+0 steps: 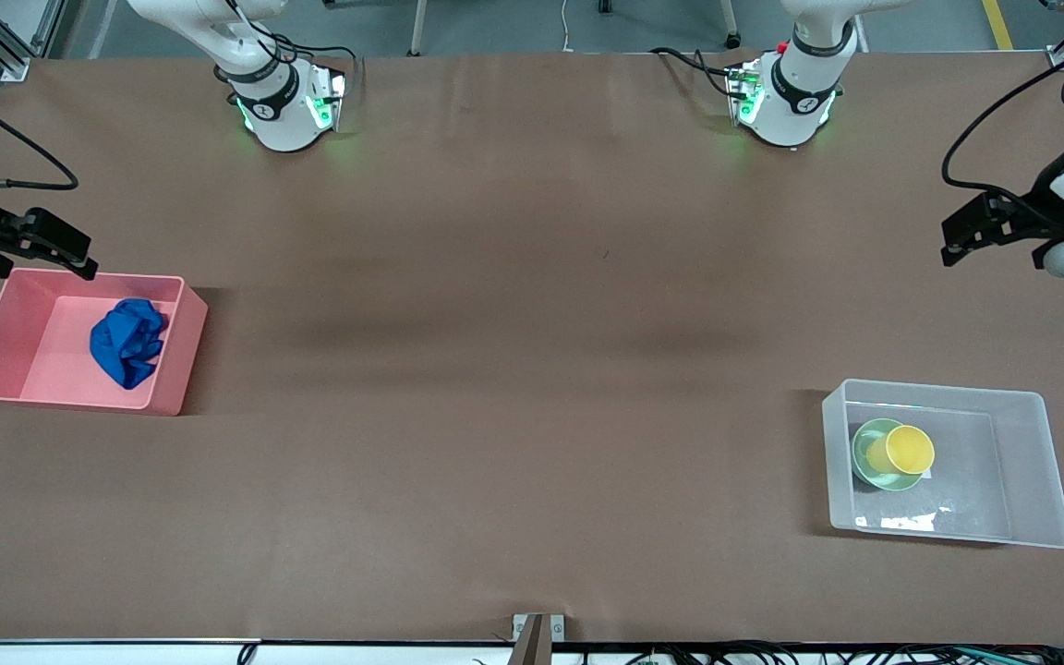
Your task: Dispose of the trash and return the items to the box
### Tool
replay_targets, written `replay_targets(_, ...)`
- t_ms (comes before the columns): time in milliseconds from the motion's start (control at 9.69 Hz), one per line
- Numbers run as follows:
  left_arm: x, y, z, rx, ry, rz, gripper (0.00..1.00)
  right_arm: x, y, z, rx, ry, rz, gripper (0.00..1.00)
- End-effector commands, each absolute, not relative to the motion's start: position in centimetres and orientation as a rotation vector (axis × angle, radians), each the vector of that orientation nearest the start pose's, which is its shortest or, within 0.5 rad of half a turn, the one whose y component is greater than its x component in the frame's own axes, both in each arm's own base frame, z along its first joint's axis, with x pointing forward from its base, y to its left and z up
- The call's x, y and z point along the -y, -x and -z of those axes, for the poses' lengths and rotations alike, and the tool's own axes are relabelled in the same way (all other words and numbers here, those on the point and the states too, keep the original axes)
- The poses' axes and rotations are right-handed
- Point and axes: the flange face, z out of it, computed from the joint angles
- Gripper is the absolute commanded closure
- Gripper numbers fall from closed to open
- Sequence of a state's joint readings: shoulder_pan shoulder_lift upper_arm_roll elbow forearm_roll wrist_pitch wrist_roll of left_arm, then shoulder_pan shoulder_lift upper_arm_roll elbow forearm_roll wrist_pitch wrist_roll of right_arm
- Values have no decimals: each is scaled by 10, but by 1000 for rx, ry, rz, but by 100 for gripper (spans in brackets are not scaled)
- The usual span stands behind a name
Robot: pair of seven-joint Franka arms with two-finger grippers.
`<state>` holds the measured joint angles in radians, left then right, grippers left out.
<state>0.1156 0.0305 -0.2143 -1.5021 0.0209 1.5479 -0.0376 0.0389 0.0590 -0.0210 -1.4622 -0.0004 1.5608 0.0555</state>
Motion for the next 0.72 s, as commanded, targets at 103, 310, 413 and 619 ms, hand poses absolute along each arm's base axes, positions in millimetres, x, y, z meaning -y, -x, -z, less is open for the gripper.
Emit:
replay_targets(103, 61, -525, -620, -107, 3131, -49, 0, -2, -568, -640, -107, 3149, 54, 0)
replay_targets(310, 64, -522, -624, -109, 3119, -48, 0, -3, -568, -641, -102, 3148, 56, 0)
replay_targets(413, 65, -522, -625, -113, 3117, -45, 0, -1, -568, -641, -104, 3148, 56, 0)
replay_targets(619, 63, -525, -628, -111, 3117, -33, 0, -2, -569, -641, -102, 3148, 61, 0)
